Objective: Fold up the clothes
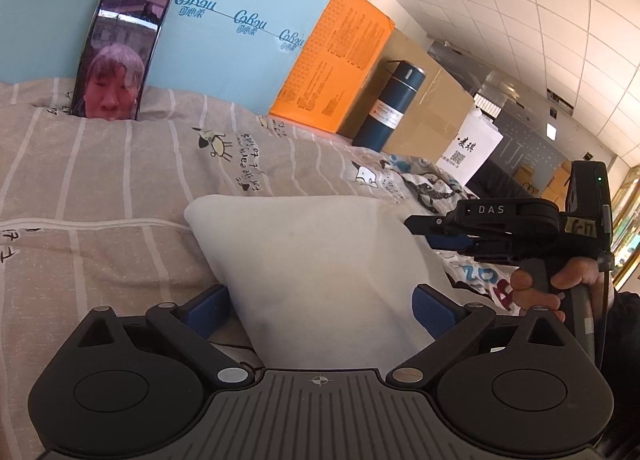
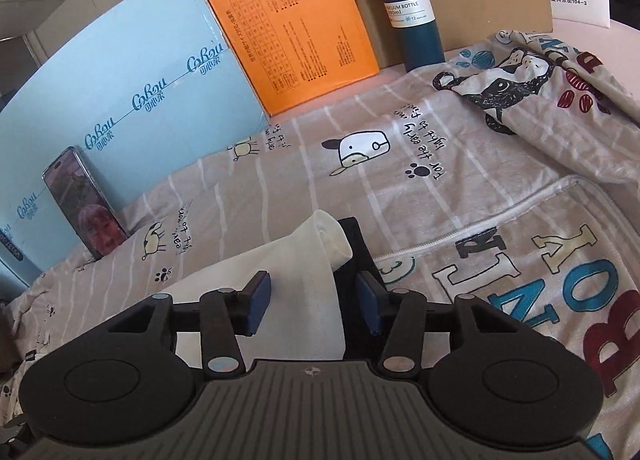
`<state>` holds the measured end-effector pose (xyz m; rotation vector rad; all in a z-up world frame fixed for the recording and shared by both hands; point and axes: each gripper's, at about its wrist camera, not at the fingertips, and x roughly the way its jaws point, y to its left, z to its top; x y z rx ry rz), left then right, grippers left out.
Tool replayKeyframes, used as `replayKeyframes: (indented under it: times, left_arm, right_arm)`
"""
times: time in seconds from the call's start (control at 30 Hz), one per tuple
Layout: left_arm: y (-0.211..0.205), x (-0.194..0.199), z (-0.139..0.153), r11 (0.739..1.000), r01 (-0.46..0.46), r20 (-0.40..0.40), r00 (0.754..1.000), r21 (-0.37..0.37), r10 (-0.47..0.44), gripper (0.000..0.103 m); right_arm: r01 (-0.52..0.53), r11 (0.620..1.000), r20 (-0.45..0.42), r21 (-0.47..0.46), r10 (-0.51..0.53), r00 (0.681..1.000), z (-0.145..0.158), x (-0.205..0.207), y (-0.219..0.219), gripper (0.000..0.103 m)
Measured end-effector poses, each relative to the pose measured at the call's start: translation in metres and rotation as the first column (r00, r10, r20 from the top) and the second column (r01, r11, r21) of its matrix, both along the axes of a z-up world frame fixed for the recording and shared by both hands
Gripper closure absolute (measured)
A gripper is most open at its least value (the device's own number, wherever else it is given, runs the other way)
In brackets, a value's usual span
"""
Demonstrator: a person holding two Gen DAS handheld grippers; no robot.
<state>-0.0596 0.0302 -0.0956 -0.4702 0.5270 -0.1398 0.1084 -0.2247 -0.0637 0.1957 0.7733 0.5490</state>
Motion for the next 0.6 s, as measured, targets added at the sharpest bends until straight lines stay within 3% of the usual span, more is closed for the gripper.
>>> replayKeyframes:
  times: [0.03,0.07,0.27,0.3,0.33,0.4,0.6]
  left_arm:
    - [0.0,0.0,0.0,1.0,0.002,0.001,1.0,-0.004,-0.002,0.003]
    - [0.001,0.001,0.0,1.0,0.003,0.002,1.0,-0.006,-0.003,0.002]
    - [0.001,0.001,0.0,1.0,0.008,0.005,1.0,-0.011,-0.008,0.001]
    - [0.002,0.001,0.0,1.0,0.009,0.005,1.0,-0.013,-0.009,0.001]
    - [0.002,0.001,0.0,1.0,0.009,0.005,1.0,-0.016,-0.009,0.001]
    - [0.002,0.001,0.0,1.0,0.01,0.006,1.0,-0.02,-0.01,0.001]
    - [0.002,0.001,0.0,1.0,0.01,0.006,1.0,-0.02,-0.01,0.001]
  right_arm:
    - [-0.001,1.0,0.021,-0.014,0.002,1.0,0.001,-0.002,-0.001,0.09]
    - [0.008,1.0,0.035,-0.03,-0.007,0.999,0.002,-0.003,-0.002,0.094]
    - [0.055,0.998,0.053,-0.004,-0.055,0.997,0.011,-0.017,-0.026,0.095]
    - [0.063,0.998,0.056,0.002,-0.063,0.996,0.013,-0.02,-0.03,0.09]
    - [0.07,0.998,0.059,0.007,-0.07,0.996,0.014,-0.023,-0.034,0.072]
    - [0.085,0.996,0.064,0.019,-0.086,0.994,0.017,-0.028,-0.043,0.057]
    - [0.021,1.0,0.031,-0.001,-0.021,0.999,0.024,-0.064,-0.065,0.053]
